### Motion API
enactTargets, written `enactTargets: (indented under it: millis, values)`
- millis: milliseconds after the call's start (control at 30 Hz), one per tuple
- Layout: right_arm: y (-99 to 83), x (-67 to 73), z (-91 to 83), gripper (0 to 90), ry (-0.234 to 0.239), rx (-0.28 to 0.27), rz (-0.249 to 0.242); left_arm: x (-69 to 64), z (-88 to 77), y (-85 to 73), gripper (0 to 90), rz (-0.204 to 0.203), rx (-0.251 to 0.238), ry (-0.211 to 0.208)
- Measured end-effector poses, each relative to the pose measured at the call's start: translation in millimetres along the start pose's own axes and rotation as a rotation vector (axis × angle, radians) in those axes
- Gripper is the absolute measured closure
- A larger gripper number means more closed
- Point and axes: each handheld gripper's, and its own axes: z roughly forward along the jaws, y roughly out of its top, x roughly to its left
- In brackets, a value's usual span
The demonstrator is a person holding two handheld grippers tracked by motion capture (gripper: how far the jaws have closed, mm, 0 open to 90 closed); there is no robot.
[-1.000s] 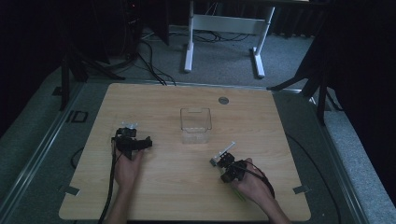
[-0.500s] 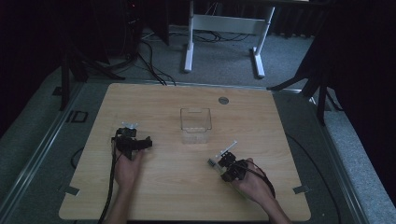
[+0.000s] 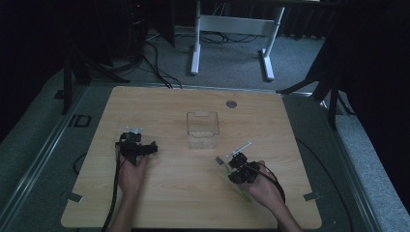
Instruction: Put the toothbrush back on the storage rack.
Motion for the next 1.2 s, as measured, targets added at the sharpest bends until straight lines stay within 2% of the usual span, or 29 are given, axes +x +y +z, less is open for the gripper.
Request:
enactTargets:
  millis: [233, 500, 1200]
  values:
    - [-0.2, -0.4, -3.8, 80.1, -0.006, -0.043, -0.003, 0.0, 0.0, 0.0, 1.4, 0.0, 0.0, 0.0]
    - [1.0, 0.7, -6.0, 80.2, -0.003, -0.053, -0.004, 0.0, -0.1, 0.0, 1.4, 0.001, 0.001, 0.0]
    - [5.9, -3.7, -33.4, 80.3, -0.008, -0.143, 0.012, 0.0, 0.0, 0.0, 1.4, 0.0, 0.0, 0.0]
